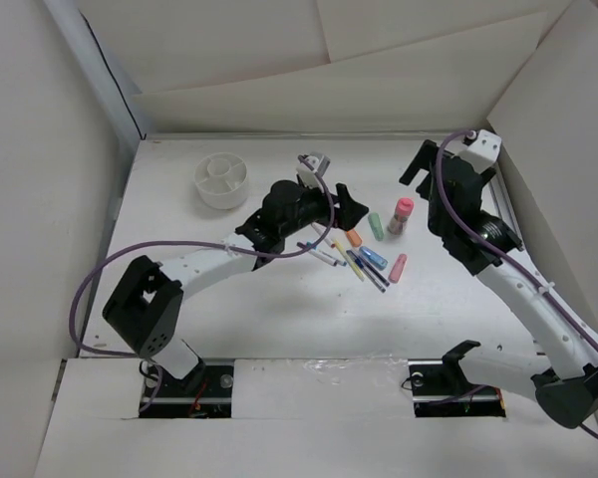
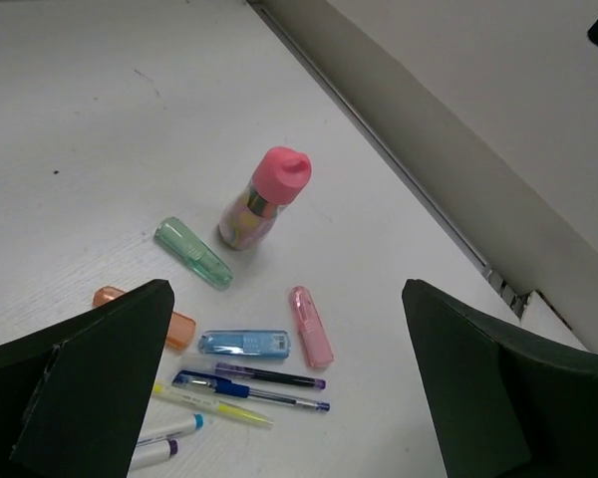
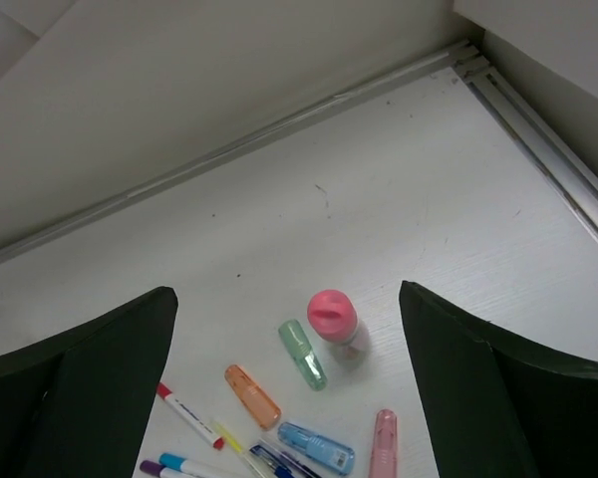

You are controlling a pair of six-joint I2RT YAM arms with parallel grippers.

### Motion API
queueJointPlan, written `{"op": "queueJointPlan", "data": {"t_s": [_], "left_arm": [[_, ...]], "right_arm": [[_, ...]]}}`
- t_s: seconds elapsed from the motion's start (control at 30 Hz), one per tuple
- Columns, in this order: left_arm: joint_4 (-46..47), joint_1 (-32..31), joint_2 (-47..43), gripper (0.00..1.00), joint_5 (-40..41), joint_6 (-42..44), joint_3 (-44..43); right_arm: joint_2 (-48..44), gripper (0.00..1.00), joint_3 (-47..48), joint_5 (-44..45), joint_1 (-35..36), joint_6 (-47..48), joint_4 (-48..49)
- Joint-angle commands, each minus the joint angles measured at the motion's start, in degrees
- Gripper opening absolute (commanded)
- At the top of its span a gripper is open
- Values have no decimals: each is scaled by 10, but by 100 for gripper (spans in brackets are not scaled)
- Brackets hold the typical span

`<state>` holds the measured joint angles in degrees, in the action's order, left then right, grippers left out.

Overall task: Sort the stationery into containers
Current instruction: Pick up the stationery from the center of the board.

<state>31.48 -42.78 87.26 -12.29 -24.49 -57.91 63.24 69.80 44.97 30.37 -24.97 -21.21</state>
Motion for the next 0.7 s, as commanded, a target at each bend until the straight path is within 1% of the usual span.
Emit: {"op": "queueJointPlan", "data": {"t_s": [0.0,0.03,0.07,0.1,0.13,0.17,0.2,0.23,0.27,0.3,0.33,0.37,0.4,0.43,0.47,0.5,0.57,0.6,0.67], "left_arm": [[28,-21,28,100,-10,-13,-47],[23,-34,35,100,-3,-4,-66],[17,-41,41,100,3,5,-74],[10,-48,47,100,11,10,-82],[3,-58,61,85,25,17,-91],[-10,-58,69,73,25,33,-120],[-34,-67,78,41,31,40,-134],[-47,-67,97,29,32,46,-148],[-60,-83,108,26,54,54,-161],[-89,-91,119,30,68,79,-190],[-106,-100,128,49,88,91,-206],[-120,-118,151,61,123,102,-220],[-131,-124,162,69,138,110,-245],[-146,-124,171,74,146,117,-255],[-146,-129,178,81,146,117,-262],[-152,-129,197,83,146,117,-270],[-178,-129,220,83,157,117,-305],[-189,-129,246,83,163,122,-319],[-203,-129,269,83,171,122,-351]], "right_arm": [[-14,99,27,3,-8,17,6],[-14,95,27,3,-14,17,6],[-19,70,33,-2,-14,17,6],[-19,55,33,-2,-14,17,6],[-19,41,40,-8,-19,17,6],[-19,27,49,-8,-19,17,6],[-14,11,54,-8,-19,22,6],[-14,10,60,-8,-19,22,0],[-14,10,60,-8,-19,22,-5],[-14,14,67,-8,-19,22,-5],[-14,34,68,-8,-19,22,-5],[-14,48,68,-8,-19,22,-5],[-19,61,68,-15,-24,22,0],[-19,78,68,-21,-24,22,0],[-24,83,68,-27,-24,22,0],[-24,86,68,-40,-24,22,0],[-24,92,73,-45,-24,22,0],[-24,93,73,-53,-24,22,0],[-24,94,79,-63,-24,28,0]]}}
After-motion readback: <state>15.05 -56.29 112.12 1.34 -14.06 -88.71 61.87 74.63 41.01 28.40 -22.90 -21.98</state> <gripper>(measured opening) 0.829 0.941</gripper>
